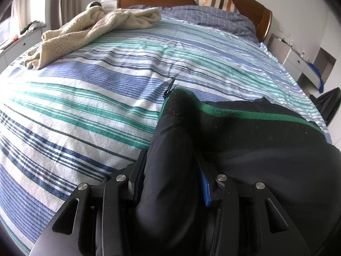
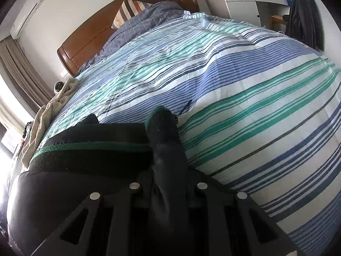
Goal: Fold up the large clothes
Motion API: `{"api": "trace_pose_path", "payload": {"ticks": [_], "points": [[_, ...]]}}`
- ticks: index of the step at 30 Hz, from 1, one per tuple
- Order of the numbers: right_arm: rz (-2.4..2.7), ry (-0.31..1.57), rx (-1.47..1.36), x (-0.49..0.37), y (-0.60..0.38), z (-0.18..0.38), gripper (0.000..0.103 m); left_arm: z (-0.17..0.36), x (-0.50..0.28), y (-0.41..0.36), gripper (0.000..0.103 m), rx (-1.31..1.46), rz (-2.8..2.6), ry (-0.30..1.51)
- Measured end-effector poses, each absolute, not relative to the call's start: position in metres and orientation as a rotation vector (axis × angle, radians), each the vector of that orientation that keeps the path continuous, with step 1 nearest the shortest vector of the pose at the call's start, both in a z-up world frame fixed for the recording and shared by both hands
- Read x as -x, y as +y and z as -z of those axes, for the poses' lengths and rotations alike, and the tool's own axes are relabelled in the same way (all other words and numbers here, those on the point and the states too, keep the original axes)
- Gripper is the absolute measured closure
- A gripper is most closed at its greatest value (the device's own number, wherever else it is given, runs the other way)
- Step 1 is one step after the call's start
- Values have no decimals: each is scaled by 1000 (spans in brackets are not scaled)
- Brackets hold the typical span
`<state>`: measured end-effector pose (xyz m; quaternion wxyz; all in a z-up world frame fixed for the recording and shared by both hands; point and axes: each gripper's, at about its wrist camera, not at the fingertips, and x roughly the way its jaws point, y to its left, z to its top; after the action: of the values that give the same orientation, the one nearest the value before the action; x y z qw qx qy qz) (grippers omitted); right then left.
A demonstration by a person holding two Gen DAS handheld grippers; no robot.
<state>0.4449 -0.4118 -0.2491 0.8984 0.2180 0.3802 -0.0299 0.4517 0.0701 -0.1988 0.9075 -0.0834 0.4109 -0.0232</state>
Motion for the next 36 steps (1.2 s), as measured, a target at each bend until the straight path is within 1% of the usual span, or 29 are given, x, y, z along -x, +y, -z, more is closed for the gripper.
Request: {"api": "trace_pose_path", "payload": {"ticks": [2,4,6,7,8,9,10,11,13,15,17,19,22,24,25,26,27,28,30,32,35,36], "points": [[59,789,-460,-445,-414,249,86,199,-453,67,57,151,32,855],[35,792,-501,-446,-419,249,84,197,-455,63,50,112,0,866],[-8,822,-586,-449,-431,246,79,195,-457,59,37,67,-43,892],[-21,854,-608,-451,-435,243,77,192,-460,60,33,54,-54,925],[-18,889,-619,-452,-438,237,70,188,-463,61,30,39,-56,965],[-5,926,-620,-451,-442,224,56,177,-466,63,30,12,-42,1025],[-2,927,-615,-448,-445,214,50,167,-465,65,30,3,-30,1046],[-7,902,-598,-442,-448,197,45,148,-457,68,31,6,-11,1023],[-32,839,-524,-427,-448,160,45,111,-433,71,27,17,22,916],[-93,786,-444,-408,-439,127,45,76,-404,61,13,13,65,811],[-192,763,-431,-392,-426,113,45,59,-382,41,11,-3,142,764],[-315,752,-464,-374,-411,112,45,58,-368,11,10,-17,241,775],[-384,742,-535,-341,-394,132,45,76,-365,-38,10,-22,337,840],[-381,744,-569,-316,-388,152,45,99,-374,-64,10,-33,322,887],[-371,741,-583,-303,-387,162,45,119,-383,-76,10,-40,305,940],[-359,742,-595,-293,-386,169,45,143,-392,-84,6,-59,285,993],[-339,745,-616,-281,-389,179,44,160,-397,-89,1,-76,275,1007],[-316,755,-643,-269,-390,190,44,176,-396,-94,1,-104,266,975],[-299,758,-696,-246,-393,204,44,186,-397,-98,1,-121,251,962],[-286,740,-716,-220,-394,205,44,188,-400,-97,1,-109,263,980],[-276,729,-697,-190,-391,200,43,180,-399,-91,1,-92,285,1002],[-274,722,-686,-182,-389,196,43,174,-396,-89,3,-93,294,1013]]}}
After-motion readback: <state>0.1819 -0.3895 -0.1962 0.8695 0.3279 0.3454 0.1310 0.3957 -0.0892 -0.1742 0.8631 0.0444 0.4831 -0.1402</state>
